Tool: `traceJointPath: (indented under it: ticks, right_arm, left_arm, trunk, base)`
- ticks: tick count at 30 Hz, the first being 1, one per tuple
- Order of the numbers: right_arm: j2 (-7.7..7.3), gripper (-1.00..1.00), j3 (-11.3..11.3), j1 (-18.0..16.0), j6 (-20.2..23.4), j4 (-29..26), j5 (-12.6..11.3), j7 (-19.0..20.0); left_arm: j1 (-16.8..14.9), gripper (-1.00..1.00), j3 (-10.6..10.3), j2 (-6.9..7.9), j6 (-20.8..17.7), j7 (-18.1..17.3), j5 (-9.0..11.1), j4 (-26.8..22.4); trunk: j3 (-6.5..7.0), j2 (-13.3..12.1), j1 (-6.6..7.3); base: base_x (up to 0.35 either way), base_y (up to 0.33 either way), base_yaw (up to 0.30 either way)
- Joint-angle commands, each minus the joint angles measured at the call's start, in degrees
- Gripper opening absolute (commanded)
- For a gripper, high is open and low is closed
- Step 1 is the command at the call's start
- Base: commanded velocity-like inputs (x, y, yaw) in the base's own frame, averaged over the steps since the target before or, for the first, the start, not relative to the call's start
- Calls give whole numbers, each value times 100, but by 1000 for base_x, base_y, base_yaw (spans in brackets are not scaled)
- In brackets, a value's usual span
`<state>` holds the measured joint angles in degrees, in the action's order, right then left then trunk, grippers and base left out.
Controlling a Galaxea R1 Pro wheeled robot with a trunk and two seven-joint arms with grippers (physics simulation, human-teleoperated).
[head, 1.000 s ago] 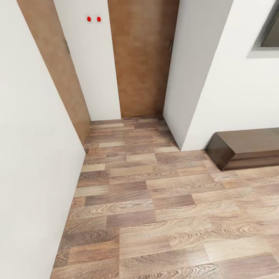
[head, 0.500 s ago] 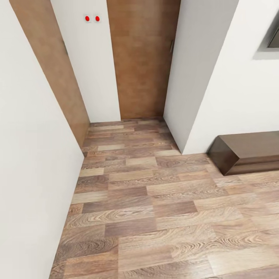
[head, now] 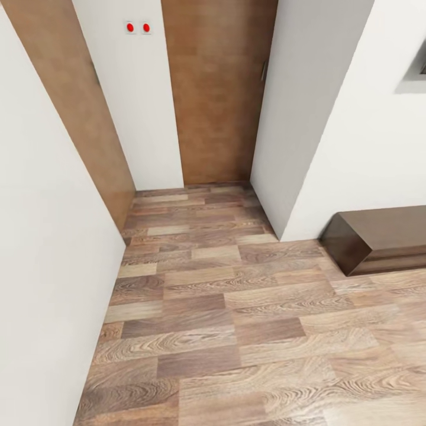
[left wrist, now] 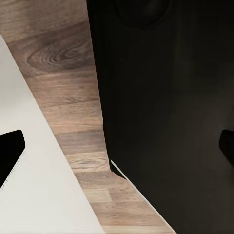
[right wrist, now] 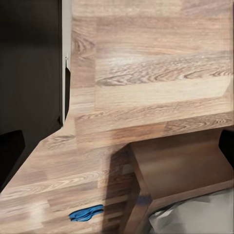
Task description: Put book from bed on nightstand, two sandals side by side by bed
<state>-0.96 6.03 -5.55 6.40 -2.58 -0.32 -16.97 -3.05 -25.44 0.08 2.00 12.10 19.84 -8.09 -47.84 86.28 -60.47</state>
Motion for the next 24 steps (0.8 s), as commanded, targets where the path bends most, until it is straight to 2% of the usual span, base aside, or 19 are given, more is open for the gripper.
traceJointPath:
  ticks: [1, 16, 24]
  right_arm:
    - [-1, 100, 47, 1, 54, -14, -3, -17]
    - [-1, 100, 47, 1, 54, -14, -3, -17]
    - [-1, 100, 47, 1, 54, -14, -3, -17]
  left_arm:
    - [-2, 100, -51, 1, 18, 24, 55, 1]
    - [-2, 100, -49, -11, 19, 27, 52, 1]
    - [-2, 100, -49, -18, 26, 29, 46, -2]
  trunk:
    - [-4, 1, -2]
    - [-4, 1, -2]
    - [-4, 1, -2]
  base:
    - [192, 0, 0]
    - [193, 0, 0]
    - [86, 0, 0]
